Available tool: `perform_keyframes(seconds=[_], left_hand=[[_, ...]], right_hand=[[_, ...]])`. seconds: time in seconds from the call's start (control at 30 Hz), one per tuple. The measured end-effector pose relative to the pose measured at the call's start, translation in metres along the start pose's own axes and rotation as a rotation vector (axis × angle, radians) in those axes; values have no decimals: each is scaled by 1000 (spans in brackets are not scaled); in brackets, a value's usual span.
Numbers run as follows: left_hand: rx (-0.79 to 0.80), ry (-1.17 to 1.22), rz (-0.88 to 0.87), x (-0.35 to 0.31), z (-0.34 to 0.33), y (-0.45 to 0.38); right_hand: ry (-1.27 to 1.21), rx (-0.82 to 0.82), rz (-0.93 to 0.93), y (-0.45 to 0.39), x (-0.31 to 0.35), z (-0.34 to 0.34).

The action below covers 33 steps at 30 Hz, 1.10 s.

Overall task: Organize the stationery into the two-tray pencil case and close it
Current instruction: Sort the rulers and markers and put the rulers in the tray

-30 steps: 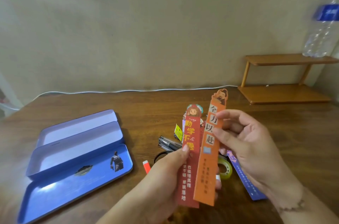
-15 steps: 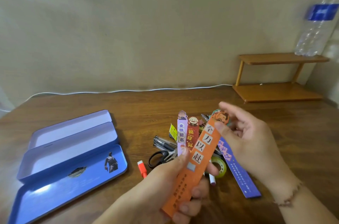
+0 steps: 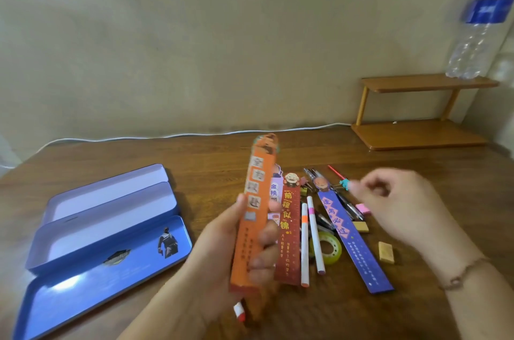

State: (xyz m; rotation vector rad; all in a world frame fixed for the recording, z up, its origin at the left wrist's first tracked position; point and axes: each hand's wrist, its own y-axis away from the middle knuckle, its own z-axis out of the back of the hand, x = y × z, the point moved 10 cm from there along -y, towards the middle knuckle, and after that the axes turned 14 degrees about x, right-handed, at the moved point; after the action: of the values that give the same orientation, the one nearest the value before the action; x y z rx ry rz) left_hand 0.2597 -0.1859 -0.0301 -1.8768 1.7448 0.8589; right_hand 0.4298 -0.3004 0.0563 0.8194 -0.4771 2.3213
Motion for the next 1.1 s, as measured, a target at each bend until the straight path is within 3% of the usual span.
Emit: perform_keyframes(seconds=[0.07, 0.13, 0.4, 0.57, 0.7, 0.83, 0.93, 1.03, 1.1], left_hand=[[74, 166, -121, -10, 0, 13], [81, 149, -157, -12, 2, 10], [73, -6, -145, -16, -3, -1], [148, -49, -136, -16, -11, -3], [132, -39, -44, -9, -5, 3], [102, -36, -38, -1, -9, 13], [77, -165, -26, -2, -19, 5], [68, -241, -52, -2, -32, -6], [111, -235, -90, 1, -39, -9]], right_hand=[[296, 258, -240, -2, -20, -29], [378, 375, -326, -1, -31, -44], [476, 390, -402, 1, -33, -47], [503, 373, -389, -1, -34, -46], [153, 336, -284, -11, -42, -41], [-495, 249, -43, -12, -20, -24], [-966, 380, 87, 1, 18, -43], [-961, 488, 190, 13, 49, -72], [-890, 442, 229, 15, 58, -81]])
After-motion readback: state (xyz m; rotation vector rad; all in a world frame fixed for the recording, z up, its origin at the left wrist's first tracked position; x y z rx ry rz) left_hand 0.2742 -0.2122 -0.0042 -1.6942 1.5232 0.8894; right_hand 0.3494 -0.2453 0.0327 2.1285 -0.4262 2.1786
